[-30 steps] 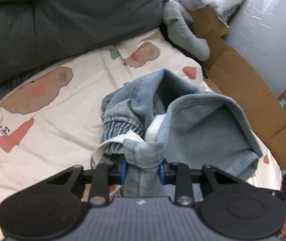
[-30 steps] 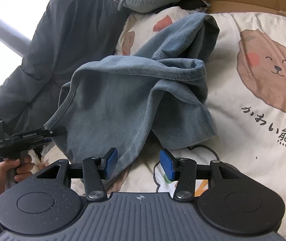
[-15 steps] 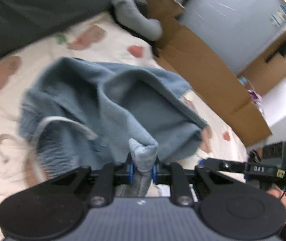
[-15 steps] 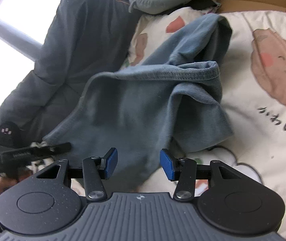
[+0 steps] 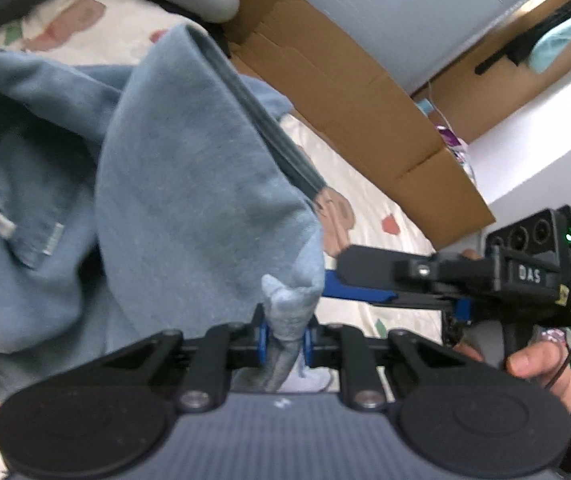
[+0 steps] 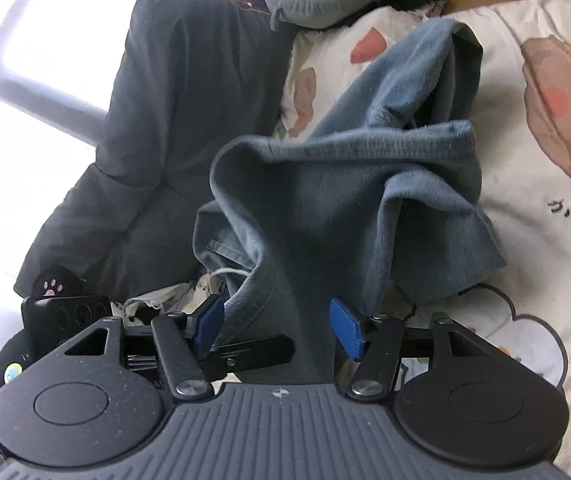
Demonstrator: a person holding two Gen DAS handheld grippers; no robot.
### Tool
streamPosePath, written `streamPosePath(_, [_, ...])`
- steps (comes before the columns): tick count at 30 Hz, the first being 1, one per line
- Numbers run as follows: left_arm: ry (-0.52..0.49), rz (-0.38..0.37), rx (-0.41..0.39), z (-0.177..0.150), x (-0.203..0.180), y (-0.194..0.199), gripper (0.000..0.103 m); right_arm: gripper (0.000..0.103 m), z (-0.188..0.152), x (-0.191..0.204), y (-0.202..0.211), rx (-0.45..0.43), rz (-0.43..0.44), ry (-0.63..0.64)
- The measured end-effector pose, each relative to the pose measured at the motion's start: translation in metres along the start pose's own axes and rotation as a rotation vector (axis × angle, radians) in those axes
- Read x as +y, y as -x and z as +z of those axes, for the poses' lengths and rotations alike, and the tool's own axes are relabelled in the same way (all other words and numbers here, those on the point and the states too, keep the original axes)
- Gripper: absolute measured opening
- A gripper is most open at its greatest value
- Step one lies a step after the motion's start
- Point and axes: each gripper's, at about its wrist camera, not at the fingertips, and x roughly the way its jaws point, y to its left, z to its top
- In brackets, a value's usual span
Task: Fold clothes
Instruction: 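Grasp the jeans hem with the right tool while the left tool releases the cuff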
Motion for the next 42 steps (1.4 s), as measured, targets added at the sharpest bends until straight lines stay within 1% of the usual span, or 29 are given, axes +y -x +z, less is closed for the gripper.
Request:
streamPosePath(3, [-0.019,-0.017,0.021,-0.003,-0.007,-0.009,0.017,0.065,-0.003,-0.004,-0.003,0.02,-0.006,-0.026])
streamPosePath(6, [-0.041,-0.036,0.041,-0.005,-0.013,-0.013,0.017,0.064,-0.004,-0.008,-0.007,0.056,0.006,-0.036])
streamPosePath(7, [-0.05,-0.036,0.052,-0.005,-0.015,-0.014,0.019,0.057,-0.004,-0.01,-0.007,0.062,0.01,-0.044])
streamPosePath(8, [-0.055,-0.031,0.067,-0.005,-0.015,-0.015,0.019,0.044,-0.004,-0.012,-0.008,0.07,0.017,-0.05])
streamPosePath(9, [-0.057,-0.024,0.083,-0.004,-0.015,-0.015,0.024,0.039,-0.004,-0.013,-0.008,0.081,0.019,-0.044])
streamPosePath(10, [-0.061,-0.016,0.091,-0.004,-0.014,-0.013,0.028,0.028,-0.004,-0.011,-0.007,0.085,0.005,-0.021])
streamPosePath(11, [-0.066,-0.009,0.092,-0.005,-0.013,-0.01,0.037,0.022,-0.004,-0.01,-0.006,0.089,-0.009,0.001])
streamPosePath(12, [-0.07,0.001,0.09,-0.004,-0.011,-0.006,0.042,0.019,-0.004,-0.008,-0.004,0.094,-0.023,0.024])
streamPosePath(14, [-0.071,0.028,0.079,-0.003,-0.005,0.004,0.045,0.015,-0.003,-0.008,0.001,0.1,-0.055,0.055])
streamPosePath(18, [-0.026,0.139,0.046,0.0,0.021,0.03,0.046,0.011,-0.002,-0.015,0.016,0.112,-0.132,0.088])
streamPosePath(23, [0.045,0.322,-0.021,0.001,0.056,0.059,0.049,0.011,-0.004,-0.025,0.037,0.125,-0.215,0.107])
streamPosePath(26, [0.054,0.422,-0.036,0.001,0.074,0.074,0.049,0.011,-0.003,-0.029,0.05,0.119,-0.255,0.108])
streamPosePath(28, [0.054,0.475,-0.042,0.002,0.085,0.085,0.054,0.011,0.0,-0.03,0.057,0.116,-0.289,0.116])
streamPosePath(30, [0.06,0.511,-0.054,0.004,0.094,0.093,0.059,0.011,0.004,-0.03,0.064,0.115,-0.322,0.127])
streamPosePath(32, [0.06,0.54,-0.068,0.01,0.098,0.094,0.061,0.011,0.008,-0.029,0.071,0.12,-0.355,0.147])
streamPosePath(34, [0.068,0.566,-0.083,0.01,0.107,0.098,0.065,0.01,0.013,-0.026,0.079,0.129,-0.389,0.176])
streamPosePath(36, [0.088,0.59,-0.097,0.011,0.116,0.097,0.069,0.01,0.018,-0.023,0.089,0.137,-0.424,0.204])
streamPosePath(37, [0.092,0.603,-0.102,0.012,0.12,0.094,0.069,0.01,0.021,-0.021,0.092,0.143,-0.439,0.216])
streamPosePath(39, [0.096,0.621,-0.11,0.014,0.127,0.083,0.068,0.01,0.026,-0.016,0.101,0.15,-0.469,0.249])
streamPosePath(41, [0.118,0.597,-0.111,0.012,0.134,0.081,0.063,0.01,0.03,-0.015,0.111,0.161,-0.506,0.273])
streamPosePath(42, [0.129,0.583,-0.11,0.011,0.138,0.08,0.056,0.01,0.032,-0.014,0.116,0.166,-0.525,0.285])
